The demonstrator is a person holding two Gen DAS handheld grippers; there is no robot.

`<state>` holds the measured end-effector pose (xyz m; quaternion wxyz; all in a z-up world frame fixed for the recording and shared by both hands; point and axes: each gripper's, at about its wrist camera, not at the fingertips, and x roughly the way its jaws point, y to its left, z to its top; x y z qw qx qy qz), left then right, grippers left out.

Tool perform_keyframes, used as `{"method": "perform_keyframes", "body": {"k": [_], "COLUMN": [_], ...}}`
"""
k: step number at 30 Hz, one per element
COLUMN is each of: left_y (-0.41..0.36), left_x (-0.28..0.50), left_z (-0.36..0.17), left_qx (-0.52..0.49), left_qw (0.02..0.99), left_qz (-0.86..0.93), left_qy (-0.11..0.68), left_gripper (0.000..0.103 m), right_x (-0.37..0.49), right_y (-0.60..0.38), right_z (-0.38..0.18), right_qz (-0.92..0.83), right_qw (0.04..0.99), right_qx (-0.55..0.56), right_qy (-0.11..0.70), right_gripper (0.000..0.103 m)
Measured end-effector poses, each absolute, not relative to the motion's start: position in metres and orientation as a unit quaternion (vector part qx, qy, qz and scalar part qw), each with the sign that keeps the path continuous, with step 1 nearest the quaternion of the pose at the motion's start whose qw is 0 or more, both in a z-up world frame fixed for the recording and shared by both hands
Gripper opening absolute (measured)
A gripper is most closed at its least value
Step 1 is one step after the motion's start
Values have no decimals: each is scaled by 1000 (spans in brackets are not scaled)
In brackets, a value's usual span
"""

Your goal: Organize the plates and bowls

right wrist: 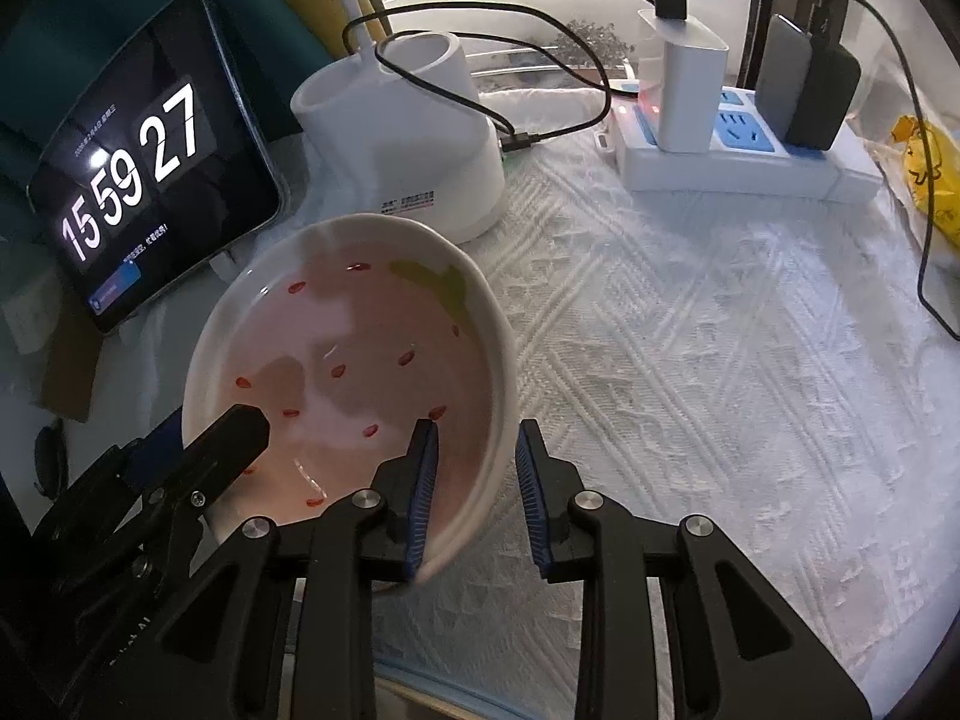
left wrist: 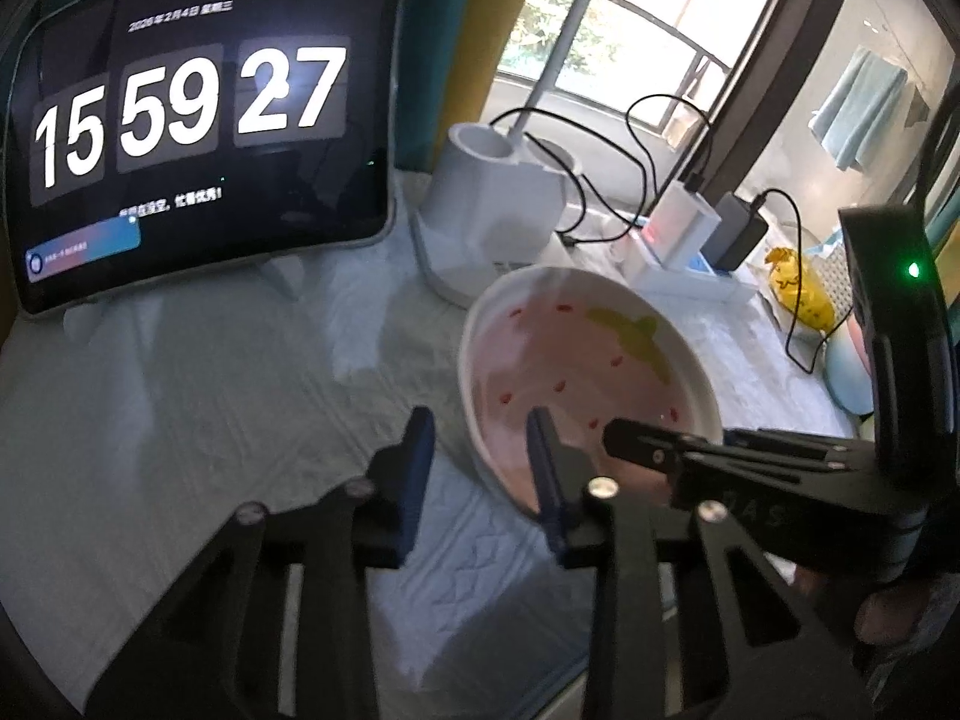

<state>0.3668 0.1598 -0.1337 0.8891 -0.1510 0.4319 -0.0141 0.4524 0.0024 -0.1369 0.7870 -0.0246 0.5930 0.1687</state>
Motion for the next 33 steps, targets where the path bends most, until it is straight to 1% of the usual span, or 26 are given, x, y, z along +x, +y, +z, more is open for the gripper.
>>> {"method": "perform_keyframes", "body": {"k": [2, 3, 9, 16, 33], "left_y": [158, 158, 156, 156, 151], "left_x": [368, 368, 367, 362, 346], "left_z": [-135, -135, -134, -127, -107], "left_qx": [-151, -151, -145, -135, -131], "left_qw": [887, 887, 888, 896, 910], "left_qz": [-20, -21, -20, -16, -28], "left_qy": [435, 436, 436, 422, 393], "left_gripper": [27, 25, 22, 21, 21], "right_x": [452, 451, 446, 443, 426], "right_y": [5, 5, 12, 15, 7], "right_z": [-137, -136, -136, -129, -95], "right_qz": [175, 174, 174, 178, 186], "right_qw": [787, 789, 793, 796, 810], "right_qx": [-28, -32, -38, -46, -42], "right_qy": [590, 588, 583, 577, 555], "right_gripper": [21, 21, 20, 16, 16]}}
